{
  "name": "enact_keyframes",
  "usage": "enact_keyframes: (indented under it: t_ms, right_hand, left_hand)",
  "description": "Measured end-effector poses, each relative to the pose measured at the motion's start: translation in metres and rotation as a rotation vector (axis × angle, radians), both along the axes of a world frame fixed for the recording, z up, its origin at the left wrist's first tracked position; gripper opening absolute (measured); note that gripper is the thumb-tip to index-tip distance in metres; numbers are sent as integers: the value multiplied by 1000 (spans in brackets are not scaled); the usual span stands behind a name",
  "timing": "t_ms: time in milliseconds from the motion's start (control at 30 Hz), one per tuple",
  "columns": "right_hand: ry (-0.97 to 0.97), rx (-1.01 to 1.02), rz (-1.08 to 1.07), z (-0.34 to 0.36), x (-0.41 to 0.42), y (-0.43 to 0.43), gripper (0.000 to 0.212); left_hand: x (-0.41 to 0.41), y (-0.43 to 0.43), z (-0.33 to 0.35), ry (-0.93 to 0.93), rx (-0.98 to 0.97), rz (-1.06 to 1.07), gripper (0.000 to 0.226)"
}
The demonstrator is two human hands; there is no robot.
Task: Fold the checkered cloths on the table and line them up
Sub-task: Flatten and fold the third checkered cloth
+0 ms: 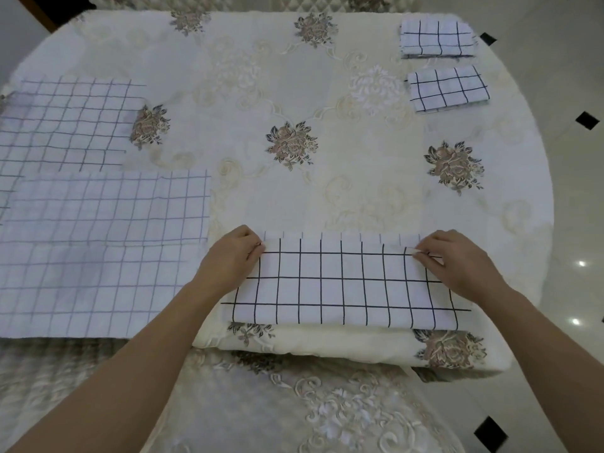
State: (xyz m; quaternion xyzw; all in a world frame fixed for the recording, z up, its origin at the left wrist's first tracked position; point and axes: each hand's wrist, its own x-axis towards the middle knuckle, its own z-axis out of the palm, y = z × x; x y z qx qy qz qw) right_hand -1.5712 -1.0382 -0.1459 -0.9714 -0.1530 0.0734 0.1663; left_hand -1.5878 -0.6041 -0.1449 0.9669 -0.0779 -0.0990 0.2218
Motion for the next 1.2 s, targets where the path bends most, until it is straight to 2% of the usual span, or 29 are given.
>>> enact_keyframes:
  t_ms: [267,500,600,667,733,833,1033,1100,1200]
  right_hand:
    - [20,28,-103,-5,11,8,19]
    - [48,57,-222,-4,18,18,14]
    - [17,40,-253,-5,16,22,15]
    - [-17,26,-262,-7,13,24,15]
    - [-39,11,-283,-9,10,27,15]
    - [-39,-4,-311,-9,11,30,15]
    - [-9,-26,-330,-12,19,32,17]
    - [-70,-37,-320,-9,17,32,18]
    - [-273,9,-291,0,-2,53,24]
  left_hand:
    - [9,-8,-10,-158,74,48,15]
    - [10,-9,-19,-231,273,107,19]
    - [6,-18,-14,-277,357,212,20]
    - [-5,-34,-5,-342,292,233,27]
    - [-26,-58,0,-366,176,103,33]
    - [-64,-85,-8,-249,158,-118,52]
    - [-70,-84,-38,-89,320,-142,62]
    - [-70,-82,-43,-89,341,-153,63]
    - [-71,-81,-44,-101,363,-166,64]
